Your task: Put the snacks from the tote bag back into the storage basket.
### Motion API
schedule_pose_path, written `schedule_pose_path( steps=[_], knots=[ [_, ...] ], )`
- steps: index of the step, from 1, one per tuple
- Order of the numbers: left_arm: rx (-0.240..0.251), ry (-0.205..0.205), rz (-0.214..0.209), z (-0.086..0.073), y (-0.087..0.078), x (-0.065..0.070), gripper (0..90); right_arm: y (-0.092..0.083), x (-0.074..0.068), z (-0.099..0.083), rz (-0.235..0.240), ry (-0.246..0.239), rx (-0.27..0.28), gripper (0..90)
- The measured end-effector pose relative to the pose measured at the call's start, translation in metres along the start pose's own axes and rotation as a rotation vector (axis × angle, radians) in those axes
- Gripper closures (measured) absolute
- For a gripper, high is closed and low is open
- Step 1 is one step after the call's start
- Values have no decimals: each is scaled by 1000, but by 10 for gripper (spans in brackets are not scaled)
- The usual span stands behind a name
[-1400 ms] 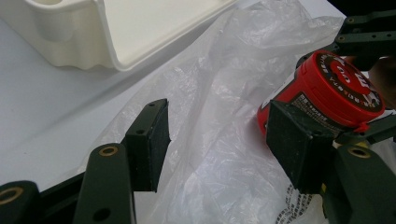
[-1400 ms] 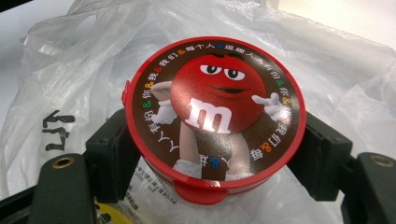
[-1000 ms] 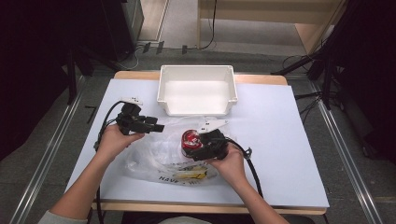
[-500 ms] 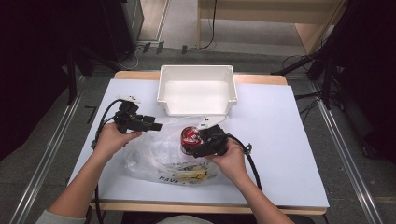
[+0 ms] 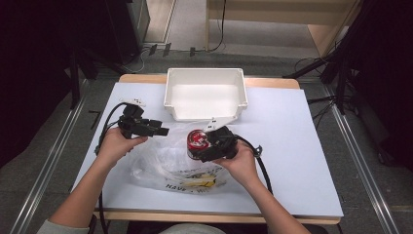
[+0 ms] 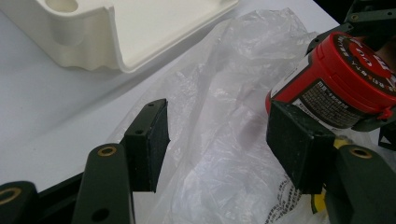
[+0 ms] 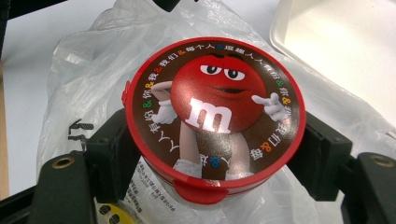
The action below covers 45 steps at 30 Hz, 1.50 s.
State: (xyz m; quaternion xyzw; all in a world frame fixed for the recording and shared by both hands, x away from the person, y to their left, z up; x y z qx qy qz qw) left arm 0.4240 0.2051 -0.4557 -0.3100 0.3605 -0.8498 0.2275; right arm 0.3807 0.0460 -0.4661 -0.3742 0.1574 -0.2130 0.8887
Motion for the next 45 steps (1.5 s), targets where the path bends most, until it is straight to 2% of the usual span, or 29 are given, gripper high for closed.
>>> schedule_pose_path(
  steps=[13,26,38,45],
  knots=[
    [4,-15,-1,1,-4,-5,401,-8,5,14,10,-1,10,260],
    [13,-16,0,6,-7,-5,401,-12,11,23,10,7,3,260],
    [6,-16,3,9,-2,-7,400,-19,22,35,11,18,20,260],
    [4,-12,4,8,-2,-9,400,-24,30,43,-4,15,33,260]
  ],
)
Point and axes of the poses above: each handheld gripper's, and its own axes: y roughly forward along the jaws, z roughly out of its top, x roughly to its right, the point moved 10 cm from there along y, roughly forward along the jaws, and after that the axes turned 9 degrees about -x, right-handed, at the moved point
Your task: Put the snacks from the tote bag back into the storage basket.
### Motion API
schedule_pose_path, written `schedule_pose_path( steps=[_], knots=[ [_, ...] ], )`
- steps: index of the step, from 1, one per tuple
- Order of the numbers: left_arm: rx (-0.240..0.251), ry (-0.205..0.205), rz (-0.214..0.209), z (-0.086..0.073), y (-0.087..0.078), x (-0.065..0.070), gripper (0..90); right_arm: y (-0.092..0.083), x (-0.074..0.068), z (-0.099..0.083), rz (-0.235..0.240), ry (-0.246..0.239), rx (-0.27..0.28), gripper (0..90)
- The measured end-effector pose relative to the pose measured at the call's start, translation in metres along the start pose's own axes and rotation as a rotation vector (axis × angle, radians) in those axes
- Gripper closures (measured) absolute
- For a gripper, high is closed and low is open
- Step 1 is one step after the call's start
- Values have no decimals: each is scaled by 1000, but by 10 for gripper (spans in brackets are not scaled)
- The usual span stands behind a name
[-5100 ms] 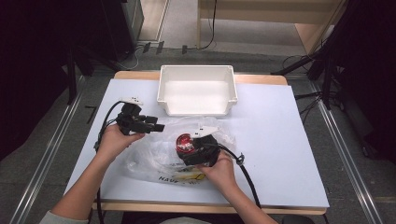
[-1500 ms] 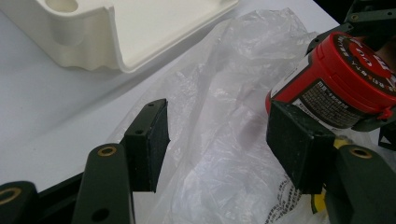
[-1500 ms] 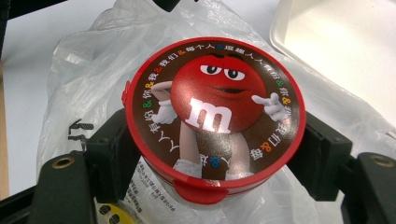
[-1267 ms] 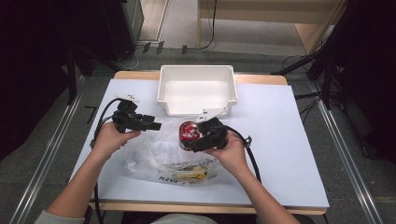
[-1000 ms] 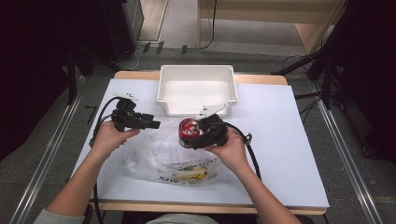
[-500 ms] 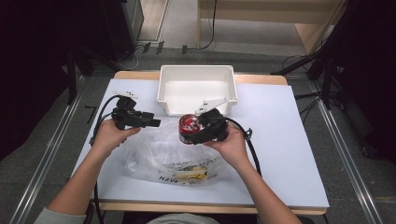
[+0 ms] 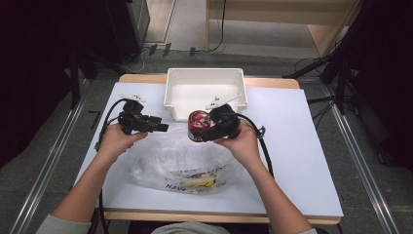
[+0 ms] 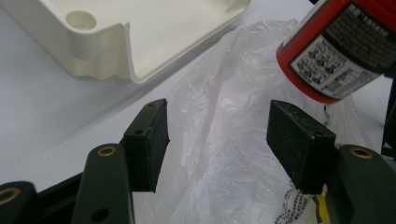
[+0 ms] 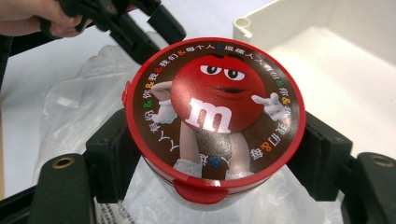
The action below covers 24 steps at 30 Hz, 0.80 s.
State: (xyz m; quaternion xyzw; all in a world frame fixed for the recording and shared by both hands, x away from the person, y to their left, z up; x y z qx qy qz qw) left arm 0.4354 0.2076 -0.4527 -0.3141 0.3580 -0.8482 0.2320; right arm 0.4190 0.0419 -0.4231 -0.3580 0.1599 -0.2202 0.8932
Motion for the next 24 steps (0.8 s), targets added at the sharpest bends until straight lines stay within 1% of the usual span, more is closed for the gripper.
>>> schedule_pose_path(
  steps=[2,4,7,10,12,13,15,17,19,22,24],
  knots=[
    [7,-1,-4,0,-1,0,400,-2,3,2,-10,11,1,260],
    [8,0,-4,0,-2,0,398,-2,6,4,-16,13,6,260],
    [9,-1,-2,0,-2,0,397,0,10,5,-22,12,-1,260],
    [20,-2,-3,1,-4,1,396,1,15,9,-23,36,7,260],
    [24,3,-14,1,-5,2,396,2,20,11,-34,49,1,260],
    [22,1,-26,1,-5,2,396,3,22,11,-38,47,-2,260],
    [23,7,-15,0,-6,1,397,4,27,12,-52,55,-13,260],
    [23,6,-18,0,-5,1,398,3,33,14,-62,58,-11,260],
    [21,10,-13,0,-5,2,399,3,35,16,-69,65,-13,260],
    [20,18,-13,0,-5,3,399,2,38,18,-85,56,-22,260],
    [21,19,-17,-1,-5,4,398,-1,42,22,-92,53,-17,260]
  ],
)
Point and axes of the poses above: each handheld gripper's, and its own axes: y roughly forward along the jaws, z roughly out of its top, x roughly to its right, the point moved 10 cm from there along y, roughly forward along the jaws, and after that the axes turned 9 degrees about -x, right-handed, at the moved point
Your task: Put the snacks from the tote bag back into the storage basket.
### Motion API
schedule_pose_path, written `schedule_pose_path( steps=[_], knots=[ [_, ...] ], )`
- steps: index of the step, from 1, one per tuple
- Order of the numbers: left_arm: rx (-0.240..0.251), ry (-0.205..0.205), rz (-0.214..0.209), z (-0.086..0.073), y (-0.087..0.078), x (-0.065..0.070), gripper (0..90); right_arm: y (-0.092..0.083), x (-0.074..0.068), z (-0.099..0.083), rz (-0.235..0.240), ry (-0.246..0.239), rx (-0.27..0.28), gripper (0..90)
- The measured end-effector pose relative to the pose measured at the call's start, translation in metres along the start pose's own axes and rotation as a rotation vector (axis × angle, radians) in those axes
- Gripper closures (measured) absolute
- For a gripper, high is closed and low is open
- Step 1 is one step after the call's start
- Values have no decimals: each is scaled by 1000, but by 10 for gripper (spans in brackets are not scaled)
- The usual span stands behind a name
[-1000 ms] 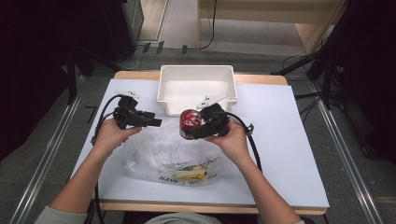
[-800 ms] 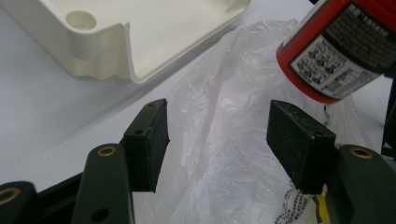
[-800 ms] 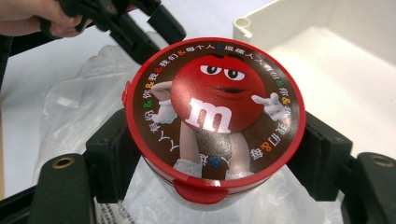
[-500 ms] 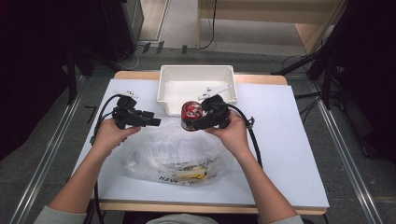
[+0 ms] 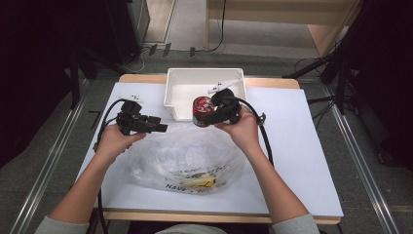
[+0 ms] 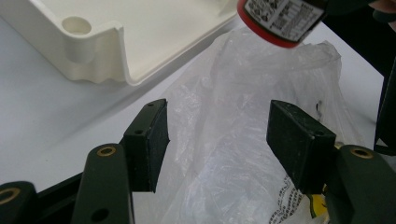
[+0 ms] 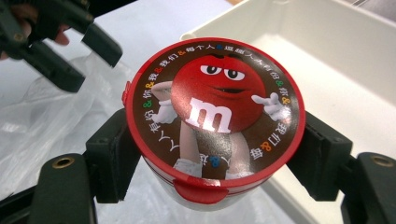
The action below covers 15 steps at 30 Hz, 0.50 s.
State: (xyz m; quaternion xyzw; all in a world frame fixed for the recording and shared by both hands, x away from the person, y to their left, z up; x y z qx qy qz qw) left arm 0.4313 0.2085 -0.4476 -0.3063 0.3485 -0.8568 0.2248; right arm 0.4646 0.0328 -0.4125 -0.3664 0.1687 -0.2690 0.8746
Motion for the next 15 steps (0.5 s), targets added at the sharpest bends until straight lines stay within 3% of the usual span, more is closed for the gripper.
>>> schedule_pose_path(
  steps=[9,15],
  knots=[
    [-2,1,0,-1,2,1,395,-8,17,17,-27,16,14,260],
    [0,1,-5,-1,1,1,395,-3,25,23,-38,22,4,260]
  ],
)
Point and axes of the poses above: each handheld gripper's, and its own axes: y roughly forward along the jaws, z roughly out of its top, x roughly to its right, the point moved 10 cm from there along y, roughly forward along the jaws, and after that the axes turned 9 degrees about -x, right-handed, at the moved point
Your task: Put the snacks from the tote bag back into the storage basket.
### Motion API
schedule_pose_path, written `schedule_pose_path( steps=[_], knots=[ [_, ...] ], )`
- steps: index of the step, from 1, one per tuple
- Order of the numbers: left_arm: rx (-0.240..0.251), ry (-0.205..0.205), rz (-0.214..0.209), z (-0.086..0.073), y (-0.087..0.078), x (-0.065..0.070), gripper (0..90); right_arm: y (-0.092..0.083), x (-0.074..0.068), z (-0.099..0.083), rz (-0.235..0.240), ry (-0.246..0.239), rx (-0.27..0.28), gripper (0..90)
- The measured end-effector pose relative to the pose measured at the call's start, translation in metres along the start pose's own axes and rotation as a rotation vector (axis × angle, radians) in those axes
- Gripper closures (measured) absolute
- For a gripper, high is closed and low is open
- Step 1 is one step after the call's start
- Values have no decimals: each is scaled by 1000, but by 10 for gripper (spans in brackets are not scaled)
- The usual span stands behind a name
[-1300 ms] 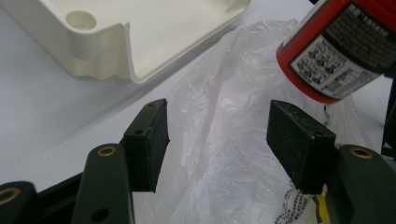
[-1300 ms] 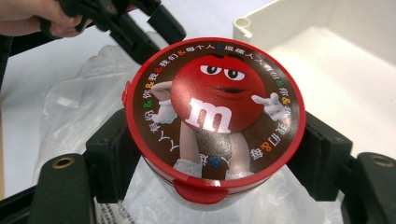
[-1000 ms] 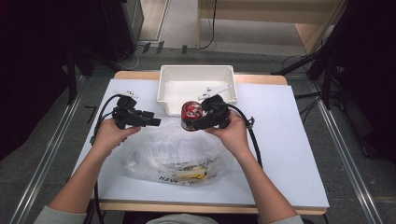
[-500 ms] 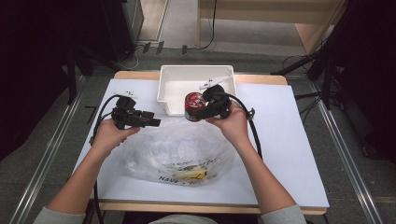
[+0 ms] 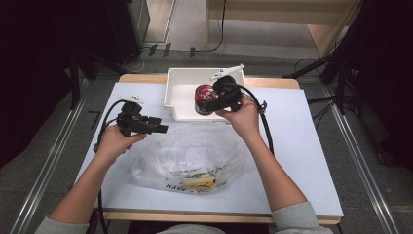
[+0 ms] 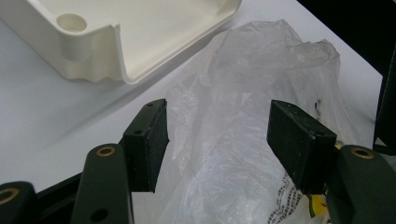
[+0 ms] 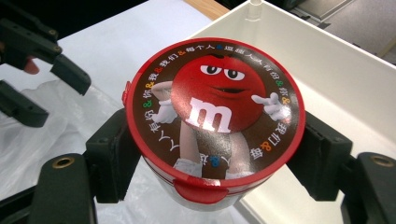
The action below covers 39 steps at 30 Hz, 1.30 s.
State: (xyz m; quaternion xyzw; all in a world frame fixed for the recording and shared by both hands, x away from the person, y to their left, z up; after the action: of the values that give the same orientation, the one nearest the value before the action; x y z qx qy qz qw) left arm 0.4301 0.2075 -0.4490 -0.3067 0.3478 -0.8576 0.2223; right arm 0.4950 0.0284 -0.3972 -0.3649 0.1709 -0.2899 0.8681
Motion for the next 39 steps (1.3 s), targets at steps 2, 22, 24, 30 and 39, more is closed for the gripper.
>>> schedule_pose_path(
  steps=[2,22,24,30,39],
  knots=[
    [3,-1,0,0,0,0,395,4,3,2,-5,4,-2,260],
    [1,-11,-6,-2,1,-4,396,48,37,16,-70,55,-39,260],
    [5,-20,-10,-2,1,-5,396,51,39,15,-68,64,-37,260],
    [8,-13,-11,-2,0,-5,396,64,51,11,-82,93,-48,260],
    [3,-8,-12,-2,1,-3,395,79,62,6,-97,126,-56,259]
  ],
)
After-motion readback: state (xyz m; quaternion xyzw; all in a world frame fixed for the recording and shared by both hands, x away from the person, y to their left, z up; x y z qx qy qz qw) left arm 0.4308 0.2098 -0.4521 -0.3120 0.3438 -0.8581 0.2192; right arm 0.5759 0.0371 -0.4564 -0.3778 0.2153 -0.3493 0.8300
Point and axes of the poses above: each handheld gripper's, and its own axes: y roughly forward along the jaws, z roughly out of its top, x roughly to its right, the point moved 10 cm from there along y, roughly forward along the jaws, and after that the axes turned 9 degrees about -x, right-handed, at the moved point
